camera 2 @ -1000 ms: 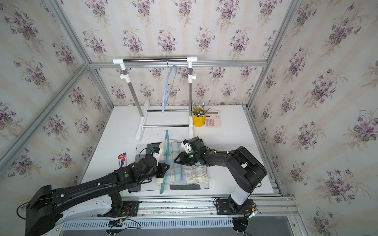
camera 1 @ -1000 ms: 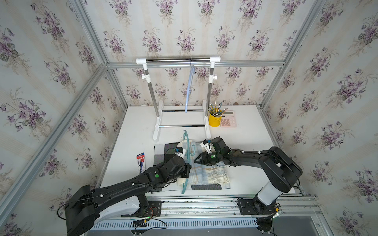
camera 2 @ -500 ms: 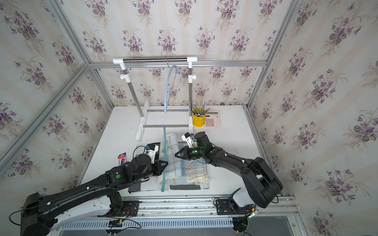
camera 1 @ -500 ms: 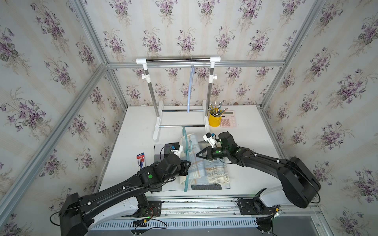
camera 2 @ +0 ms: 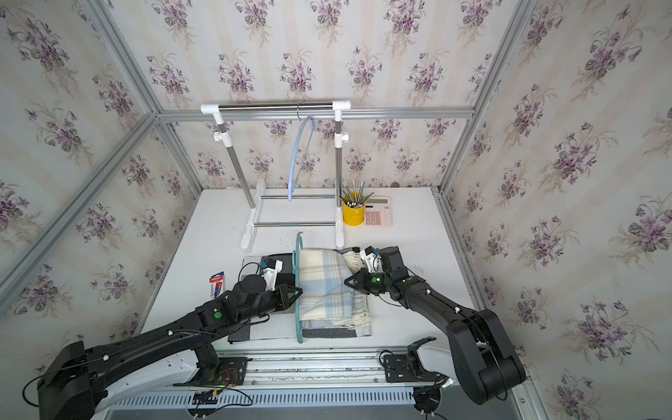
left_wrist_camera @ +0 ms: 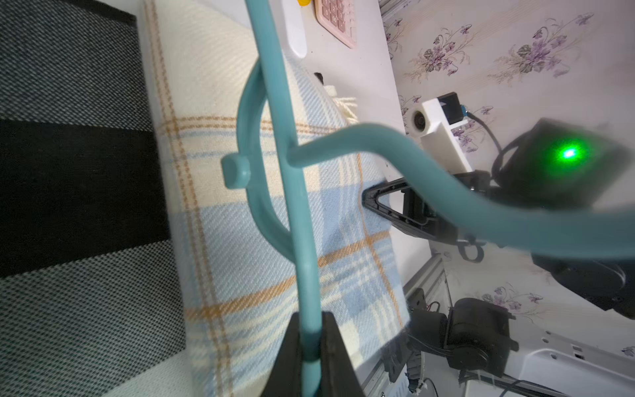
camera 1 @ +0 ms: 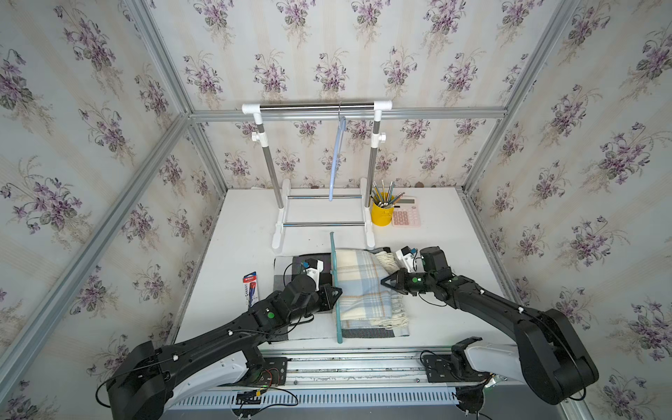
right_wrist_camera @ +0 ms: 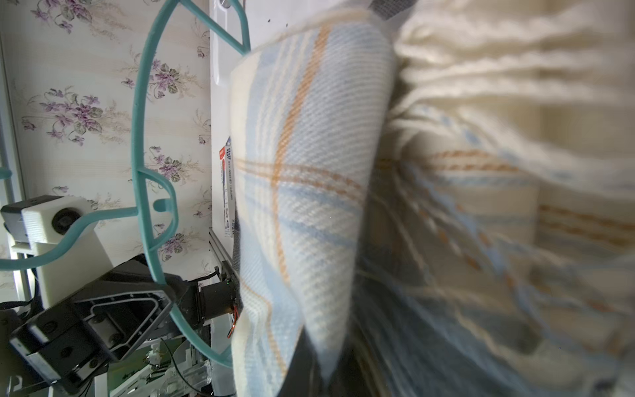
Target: Hang the scarf on the hanger
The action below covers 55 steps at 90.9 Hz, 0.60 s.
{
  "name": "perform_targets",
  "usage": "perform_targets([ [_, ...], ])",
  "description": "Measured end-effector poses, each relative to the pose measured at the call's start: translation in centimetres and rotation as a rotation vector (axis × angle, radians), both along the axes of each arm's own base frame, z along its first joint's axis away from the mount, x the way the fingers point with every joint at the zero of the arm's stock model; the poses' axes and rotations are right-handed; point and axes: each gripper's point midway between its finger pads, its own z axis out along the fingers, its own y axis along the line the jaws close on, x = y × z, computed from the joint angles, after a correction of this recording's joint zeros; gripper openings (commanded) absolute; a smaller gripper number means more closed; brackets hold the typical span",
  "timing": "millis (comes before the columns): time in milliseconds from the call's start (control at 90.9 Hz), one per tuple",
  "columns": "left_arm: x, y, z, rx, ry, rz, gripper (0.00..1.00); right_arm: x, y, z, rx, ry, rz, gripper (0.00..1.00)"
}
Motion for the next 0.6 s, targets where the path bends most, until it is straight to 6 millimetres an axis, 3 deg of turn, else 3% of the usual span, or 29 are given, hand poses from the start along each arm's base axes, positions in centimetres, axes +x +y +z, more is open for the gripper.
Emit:
perform_targets([
  [319,1.1,-1.7,6.1,-0.103,-0.063,-0.024,0.00,2.7,-1.7,4.9,0.016,-0.121,-0.086,0.00],
  [407,1.2,-1.5,5.4,-0.090,-0.047,-0.018,0.00,2.6,-2.2,4.2,0.002,-0.109,-0.095,0.00],
  [605,1.1,-0.6,1.4,-0.050,0.043,-0.001,0.00,1.0,-3.4,-0.3,-0.072,0.000,-0.120,0.00],
])
